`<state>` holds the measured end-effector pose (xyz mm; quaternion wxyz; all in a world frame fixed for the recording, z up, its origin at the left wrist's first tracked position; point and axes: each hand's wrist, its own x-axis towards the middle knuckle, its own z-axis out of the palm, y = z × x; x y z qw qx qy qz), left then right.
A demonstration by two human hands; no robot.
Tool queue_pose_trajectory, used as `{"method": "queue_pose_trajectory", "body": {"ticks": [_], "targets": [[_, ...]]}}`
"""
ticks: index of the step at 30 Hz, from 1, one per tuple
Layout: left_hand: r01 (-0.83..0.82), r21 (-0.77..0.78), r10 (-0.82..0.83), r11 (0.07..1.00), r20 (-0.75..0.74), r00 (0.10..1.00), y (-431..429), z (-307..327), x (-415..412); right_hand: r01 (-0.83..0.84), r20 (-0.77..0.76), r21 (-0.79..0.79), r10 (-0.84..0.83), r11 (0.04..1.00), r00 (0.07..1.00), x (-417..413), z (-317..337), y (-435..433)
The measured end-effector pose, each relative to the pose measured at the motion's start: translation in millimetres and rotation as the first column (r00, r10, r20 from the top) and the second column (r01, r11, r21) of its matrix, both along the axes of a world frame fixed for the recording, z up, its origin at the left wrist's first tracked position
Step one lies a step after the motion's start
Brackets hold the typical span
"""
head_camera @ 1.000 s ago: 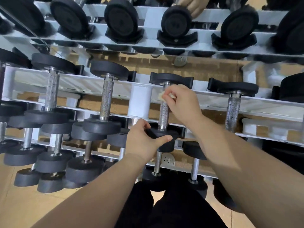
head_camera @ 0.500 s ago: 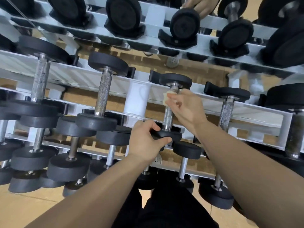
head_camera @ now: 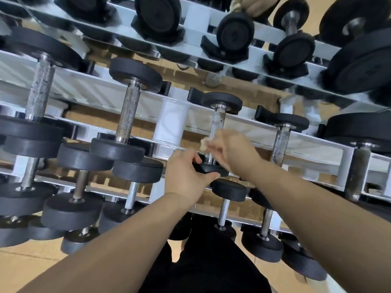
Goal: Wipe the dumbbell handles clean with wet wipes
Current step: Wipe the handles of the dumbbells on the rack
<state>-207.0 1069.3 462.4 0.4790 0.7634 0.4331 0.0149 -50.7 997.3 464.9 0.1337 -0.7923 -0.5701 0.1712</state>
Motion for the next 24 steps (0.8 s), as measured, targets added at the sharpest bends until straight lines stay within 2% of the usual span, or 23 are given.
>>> {"method": "queue_pose_trajectory", "body": {"ticks": [2,4,6,7,9,10,12,14,16,19,22,24], "targets": [[0.019,0.001,-0.019,1.0,-0.011,1.0,3,0,0,-0.136,-0.061,-0.037,0.134,0.99,0.989,-2,0,-8],[0.021,-0.011,-0.021,1.0,-0.019,1.0,4,0,-2,-0.154,-0.041,-0.101,0.151,0.983,0.988,11,-1,5],[0.02,-0.032,-0.02,0.999,-0.021,1.0,5,-1,-2,-0.065,0.033,-0.12,0.069,0.991,0.997,24,0,20],[0.026,-0.039,-0.027,0.999,-0.023,0.999,6,-1,-2,0.022,0.069,-0.047,-0.018,0.999,0.997,30,0,25],[0.052,-0.038,-0.053,0.998,-0.034,0.998,9,-1,-2,0.207,0.049,0.134,-0.215,0.969,0.975,33,1,24],[0.062,-0.037,-0.063,0.997,-0.038,0.997,10,-1,-2,0.238,0.026,0.158,-0.245,0.958,0.969,30,1,18],[0.068,-0.049,-0.07,0.997,-0.04,0.997,12,-2,-4,0.14,-0.01,0.107,-0.139,0.984,0.99,19,-2,1],[0.074,-0.061,-0.077,0.995,-0.043,0.996,15,-2,-6,0.015,-0.101,0.018,-0.013,1.0,0.995,7,-5,-14],[0.092,-0.076,-0.097,0.993,-0.07,0.993,21,0,-7,0.022,-0.257,-0.05,-0.034,0.999,0.966,-1,-5,-20],[0.145,-0.078,-0.156,0.986,-0.146,0.977,32,12,-9,0.206,-0.484,-0.079,-0.219,0.975,0.847,-8,6,-15],[0.174,-0.032,-0.177,0.984,-0.157,0.972,44,28,-19,0.336,-0.493,0.006,-0.29,0.942,0.82,-17,26,2],[0.141,0.024,-0.138,0.99,-0.119,0.983,56,36,-33,0.425,-0.593,0.022,-0.331,0.905,0.734,-27,38,20]]}}
